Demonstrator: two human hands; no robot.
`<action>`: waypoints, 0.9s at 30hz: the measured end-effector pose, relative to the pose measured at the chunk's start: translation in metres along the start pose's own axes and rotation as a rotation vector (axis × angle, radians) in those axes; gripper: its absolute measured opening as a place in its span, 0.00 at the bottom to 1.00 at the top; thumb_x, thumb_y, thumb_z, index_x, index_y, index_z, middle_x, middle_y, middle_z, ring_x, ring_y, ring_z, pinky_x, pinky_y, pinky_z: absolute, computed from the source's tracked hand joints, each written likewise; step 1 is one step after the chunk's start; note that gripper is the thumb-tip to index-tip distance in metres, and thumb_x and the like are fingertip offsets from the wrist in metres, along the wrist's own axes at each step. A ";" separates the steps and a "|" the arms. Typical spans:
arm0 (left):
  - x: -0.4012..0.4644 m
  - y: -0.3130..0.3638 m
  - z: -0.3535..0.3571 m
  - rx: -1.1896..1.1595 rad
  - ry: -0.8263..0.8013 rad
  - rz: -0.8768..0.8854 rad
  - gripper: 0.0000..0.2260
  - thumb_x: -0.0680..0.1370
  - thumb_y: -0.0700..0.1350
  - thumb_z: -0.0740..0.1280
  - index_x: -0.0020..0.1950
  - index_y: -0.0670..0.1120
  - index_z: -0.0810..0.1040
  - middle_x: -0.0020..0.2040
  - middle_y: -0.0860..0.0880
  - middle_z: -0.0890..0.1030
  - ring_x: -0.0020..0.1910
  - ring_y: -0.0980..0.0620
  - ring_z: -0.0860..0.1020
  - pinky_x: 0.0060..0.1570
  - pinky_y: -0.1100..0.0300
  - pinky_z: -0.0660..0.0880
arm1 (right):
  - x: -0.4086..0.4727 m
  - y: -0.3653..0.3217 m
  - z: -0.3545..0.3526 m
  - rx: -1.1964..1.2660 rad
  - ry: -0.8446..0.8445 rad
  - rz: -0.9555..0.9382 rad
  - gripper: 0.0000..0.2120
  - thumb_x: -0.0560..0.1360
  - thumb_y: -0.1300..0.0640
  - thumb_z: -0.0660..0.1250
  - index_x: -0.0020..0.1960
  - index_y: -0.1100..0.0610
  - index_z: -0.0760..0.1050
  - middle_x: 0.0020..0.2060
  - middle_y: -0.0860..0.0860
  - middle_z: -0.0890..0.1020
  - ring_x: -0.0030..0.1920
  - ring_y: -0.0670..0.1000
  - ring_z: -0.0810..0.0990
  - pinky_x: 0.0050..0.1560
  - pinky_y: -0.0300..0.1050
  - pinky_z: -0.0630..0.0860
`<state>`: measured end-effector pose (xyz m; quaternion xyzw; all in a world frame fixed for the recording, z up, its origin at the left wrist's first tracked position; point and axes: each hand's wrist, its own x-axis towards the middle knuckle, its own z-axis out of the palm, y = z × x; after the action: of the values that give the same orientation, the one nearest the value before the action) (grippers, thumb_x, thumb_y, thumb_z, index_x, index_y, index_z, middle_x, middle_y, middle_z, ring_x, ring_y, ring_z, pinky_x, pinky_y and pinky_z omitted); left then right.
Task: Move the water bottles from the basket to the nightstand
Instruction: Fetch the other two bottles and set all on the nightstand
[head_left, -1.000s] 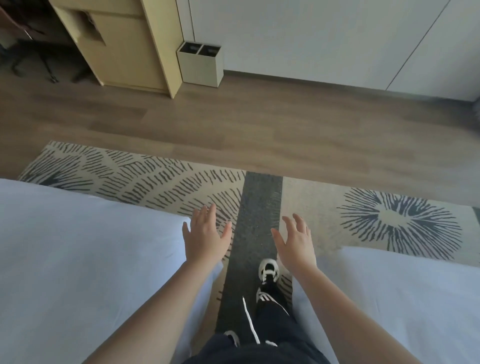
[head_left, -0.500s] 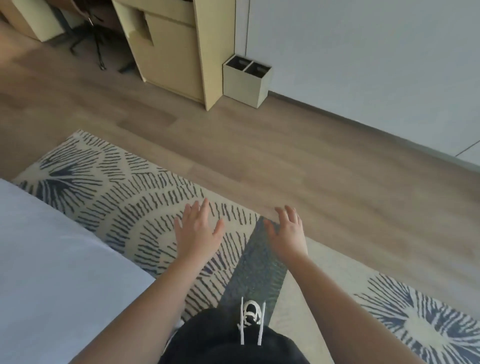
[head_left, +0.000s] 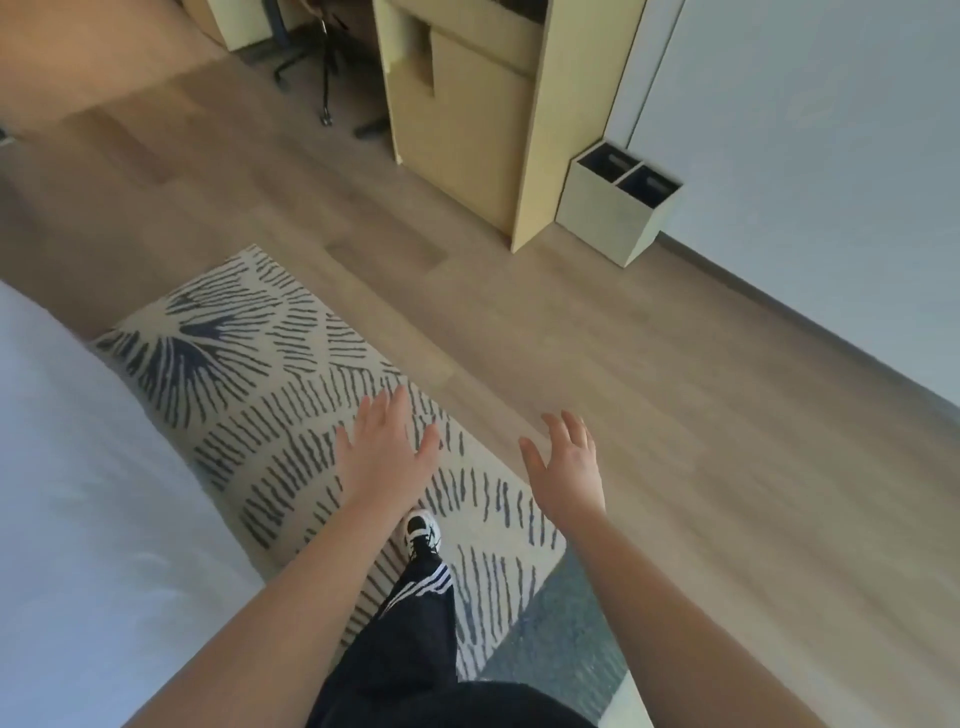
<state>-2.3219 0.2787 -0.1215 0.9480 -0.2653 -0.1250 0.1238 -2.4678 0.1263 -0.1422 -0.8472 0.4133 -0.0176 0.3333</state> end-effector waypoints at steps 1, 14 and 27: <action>0.027 -0.003 -0.007 0.005 0.007 -0.004 0.30 0.80 0.62 0.50 0.78 0.50 0.52 0.79 0.47 0.57 0.78 0.47 0.51 0.73 0.40 0.51 | 0.026 -0.013 0.001 -0.005 -0.014 -0.004 0.27 0.80 0.43 0.55 0.75 0.54 0.59 0.76 0.54 0.57 0.77 0.54 0.49 0.74 0.56 0.55; 0.333 0.006 -0.098 0.012 0.046 -0.017 0.31 0.79 0.63 0.51 0.79 0.50 0.50 0.78 0.46 0.57 0.78 0.47 0.51 0.73 0.40 0.49 | 0.325 -0.159 -0.030 0.015 0.063 -0.052 0.25 0.79 0.45 0.58 0.73 0.53 0.62 0.75 0.54 0.60 0.76 0.54 0.52 0.74 0.53 0.56; 0.662 0.104 -0.135 -0.056 0.132 -0.015 0.31 0.79 0.64 0.52 0.78 0.51 0.52 0.79 0.48 0.57 0.78 0.48 0.51 0.73 0.41 0.52 | 0.669 -0.243 -0.108 0.000 0.093 -0.173 0.27 0.80 0.45 0.58 0.75 0.55 0.59 0.76 0.55 0.59 0.76 0.55 0.52 0.74 0.54 0.56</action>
<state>-1.7817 -0.1383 -0.0773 0.9523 -0.2459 -0.0703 0.1666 -1.8933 -0.3028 -0.0820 -0.8781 0.3534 -0.0855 0.3110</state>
